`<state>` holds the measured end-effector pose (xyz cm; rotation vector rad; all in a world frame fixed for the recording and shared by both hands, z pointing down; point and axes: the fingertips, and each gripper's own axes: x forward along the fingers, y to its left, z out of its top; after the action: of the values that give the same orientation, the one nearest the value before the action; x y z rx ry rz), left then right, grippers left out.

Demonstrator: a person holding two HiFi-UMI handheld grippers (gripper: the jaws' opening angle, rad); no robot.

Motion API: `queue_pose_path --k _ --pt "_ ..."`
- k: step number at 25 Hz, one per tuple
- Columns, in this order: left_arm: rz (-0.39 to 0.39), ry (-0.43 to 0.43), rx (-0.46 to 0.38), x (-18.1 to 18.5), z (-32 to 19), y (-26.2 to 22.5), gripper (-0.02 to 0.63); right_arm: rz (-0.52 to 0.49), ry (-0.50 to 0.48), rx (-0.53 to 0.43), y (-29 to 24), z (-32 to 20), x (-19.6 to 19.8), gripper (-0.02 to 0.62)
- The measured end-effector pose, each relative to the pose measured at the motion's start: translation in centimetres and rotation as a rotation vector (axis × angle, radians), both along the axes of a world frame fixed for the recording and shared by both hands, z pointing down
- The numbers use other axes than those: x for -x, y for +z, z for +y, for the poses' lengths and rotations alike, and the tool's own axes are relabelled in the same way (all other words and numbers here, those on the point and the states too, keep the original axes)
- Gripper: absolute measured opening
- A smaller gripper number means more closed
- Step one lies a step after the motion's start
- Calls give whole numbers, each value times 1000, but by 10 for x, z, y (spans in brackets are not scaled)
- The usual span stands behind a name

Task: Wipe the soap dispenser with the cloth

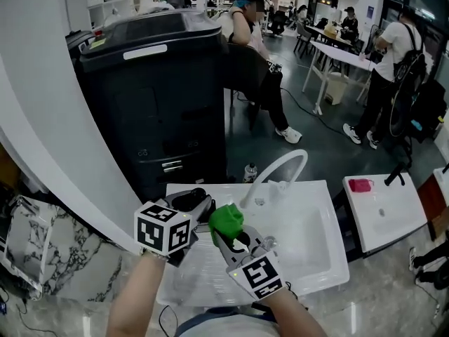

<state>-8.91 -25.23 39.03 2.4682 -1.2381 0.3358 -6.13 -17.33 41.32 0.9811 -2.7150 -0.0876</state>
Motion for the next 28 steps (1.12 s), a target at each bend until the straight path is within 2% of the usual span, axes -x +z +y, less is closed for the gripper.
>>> queue_pose_path --k 4,8,18,23,26,28 --pt "14 -34 22 8 2 5 106 11 -9 20 8 -2 10 46" --pt "63 -57 35 13 2 4 106 48 -3 44 23 0 10 46" --pt "97 -46 12 16 1 -13 104 130 108 168 71 -2 -18 46" --pt "130 -40 18 18 0 -17 104 29 62 121 35 9 -14 46" --pt "124 -46 24 18 0 -17 106 -61 7 78 6 18 -3 46" --pt "123 -60 33 17 -1 -17 104 -86 -23 61 -6 18 10 46"
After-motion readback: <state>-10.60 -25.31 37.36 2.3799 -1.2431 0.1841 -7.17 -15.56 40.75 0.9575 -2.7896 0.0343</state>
